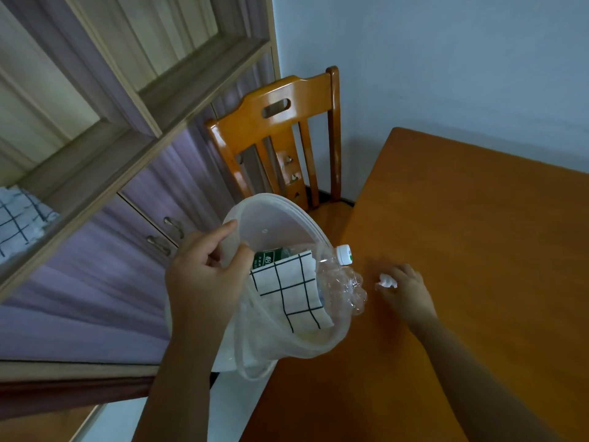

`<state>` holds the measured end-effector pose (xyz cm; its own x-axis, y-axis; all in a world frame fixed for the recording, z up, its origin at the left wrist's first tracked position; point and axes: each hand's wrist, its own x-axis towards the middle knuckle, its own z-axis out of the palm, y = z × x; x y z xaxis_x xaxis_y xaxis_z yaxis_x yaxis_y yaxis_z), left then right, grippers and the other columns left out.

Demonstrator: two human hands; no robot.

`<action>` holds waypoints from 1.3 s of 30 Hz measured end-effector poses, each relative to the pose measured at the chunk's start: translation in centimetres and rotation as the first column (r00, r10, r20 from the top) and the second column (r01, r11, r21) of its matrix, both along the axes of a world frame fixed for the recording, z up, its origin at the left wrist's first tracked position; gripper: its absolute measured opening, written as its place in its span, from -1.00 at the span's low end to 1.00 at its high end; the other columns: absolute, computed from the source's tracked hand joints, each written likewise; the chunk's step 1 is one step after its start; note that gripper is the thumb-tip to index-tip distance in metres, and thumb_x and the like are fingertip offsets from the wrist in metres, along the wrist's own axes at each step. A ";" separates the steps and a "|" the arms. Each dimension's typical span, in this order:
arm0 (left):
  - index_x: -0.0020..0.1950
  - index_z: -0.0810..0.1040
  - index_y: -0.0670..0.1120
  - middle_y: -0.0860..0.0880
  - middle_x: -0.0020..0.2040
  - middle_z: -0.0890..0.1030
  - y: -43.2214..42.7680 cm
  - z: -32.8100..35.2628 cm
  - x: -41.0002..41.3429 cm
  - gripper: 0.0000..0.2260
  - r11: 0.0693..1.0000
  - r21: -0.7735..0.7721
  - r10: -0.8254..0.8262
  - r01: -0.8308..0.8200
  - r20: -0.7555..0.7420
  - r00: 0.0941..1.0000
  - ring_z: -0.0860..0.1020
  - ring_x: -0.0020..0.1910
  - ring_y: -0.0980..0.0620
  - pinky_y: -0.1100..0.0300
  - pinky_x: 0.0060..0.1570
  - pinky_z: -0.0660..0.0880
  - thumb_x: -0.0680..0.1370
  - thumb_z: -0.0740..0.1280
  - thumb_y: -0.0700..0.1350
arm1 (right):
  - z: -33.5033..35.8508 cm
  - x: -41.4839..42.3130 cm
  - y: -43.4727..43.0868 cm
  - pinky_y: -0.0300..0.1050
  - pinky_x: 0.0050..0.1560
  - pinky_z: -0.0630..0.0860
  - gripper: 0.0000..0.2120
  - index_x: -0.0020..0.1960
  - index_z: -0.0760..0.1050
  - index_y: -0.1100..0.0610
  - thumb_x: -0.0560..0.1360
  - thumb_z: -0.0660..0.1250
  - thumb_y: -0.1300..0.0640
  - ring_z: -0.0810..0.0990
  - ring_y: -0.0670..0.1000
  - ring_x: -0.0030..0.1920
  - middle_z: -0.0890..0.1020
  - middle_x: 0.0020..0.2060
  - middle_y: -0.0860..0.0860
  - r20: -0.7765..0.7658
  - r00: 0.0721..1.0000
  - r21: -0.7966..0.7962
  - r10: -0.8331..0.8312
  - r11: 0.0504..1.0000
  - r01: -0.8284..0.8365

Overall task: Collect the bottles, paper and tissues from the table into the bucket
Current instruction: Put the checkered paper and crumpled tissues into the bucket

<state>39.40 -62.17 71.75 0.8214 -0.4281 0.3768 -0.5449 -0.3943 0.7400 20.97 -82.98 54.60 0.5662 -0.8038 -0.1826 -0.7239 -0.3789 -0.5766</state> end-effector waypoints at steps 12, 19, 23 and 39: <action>0.08 0.59 -0.03 0.02 -0.26 0.52 -0.1 -0.2 -1.1 -0.68 0.999 -0.036 -0.002 0.000 -0.074 0.997 0.43 -0.38 0.10 0.26 -0.33 0.41 0.35 0.39 -0.23 | -0.6 -2.0 1.8 -0.11 -0.09 0.29 -0.88 -0.08 0.54 0.24 0.41 0.36 0.22 0.42 0.19 0.01 0.46 -0.10 0.16 0.056 0.994 0.010 -0.089 0.996 0.089; 0.09 0.59 -0.01 0.04 -0.28 0.49 1.0 0.8 -3.3 -0.69 0.994 -0.088 -0.067 0.057 -0.119 0.991 0.44 -0.37 0.15 0.38 -0.36 0.38 0.36 0.36 -0.16 | 5.5 -3.7 3.0 -0.06 -0.15 0.40 -0.89 -0.10 0.58 0.26 0.38 0.40 0.26 0.52 0.18 -0.10 0.52 -0.14 0.19 0.290 0.939 -0.088 -0.186 0.972 0.219; 0.09 0.60 0.00 0.05 -0.32 0.46 1.2 1.3 -4.7 -0.69 0.989 -0.122 -0.094 0.078 -0.127 0.987 0.42 -0.39 0.15 0.36 -0.36 0.36 0.35 0.36 -0.15 | 10.3 -4.5 4.0 -0.18 -0.19 0.39 -0.88 -0.07 0.57 0.19 0.40 0.40 0.22 0.52 0.06 -0.14 0.51 -0.15 0.08 0.429 0.891 -0.129 -0.151 0.966 0.226; 0.01 0.53 0.15 -0.07 -0.32 0.52 1.5 0.6 -6.9 -0.72 0.937 -0.248 -0.290 0.247 -0.160 0.943 0.46 -0.40 0.02 0.25 -0.42 0.40 0.40 0.37 -0.20 | 19.0 -5.4 10.2 -0.50 -0.09 0.32 -0.74 0.09 0.51 0.04 0.40 0.39 0.11 0.46 -0.14 0.00 0.48 -0.04 -0.12 0.326 0.936 -0.286 0.131 0.958 -0.034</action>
<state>32.48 -60.71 72.37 0.7530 -0.5666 0.3347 -0.4472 -0.0675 0.8919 15.56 -72.75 73.60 0.6213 -0.7427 0.2497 -0.4631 -0.6052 -0.6475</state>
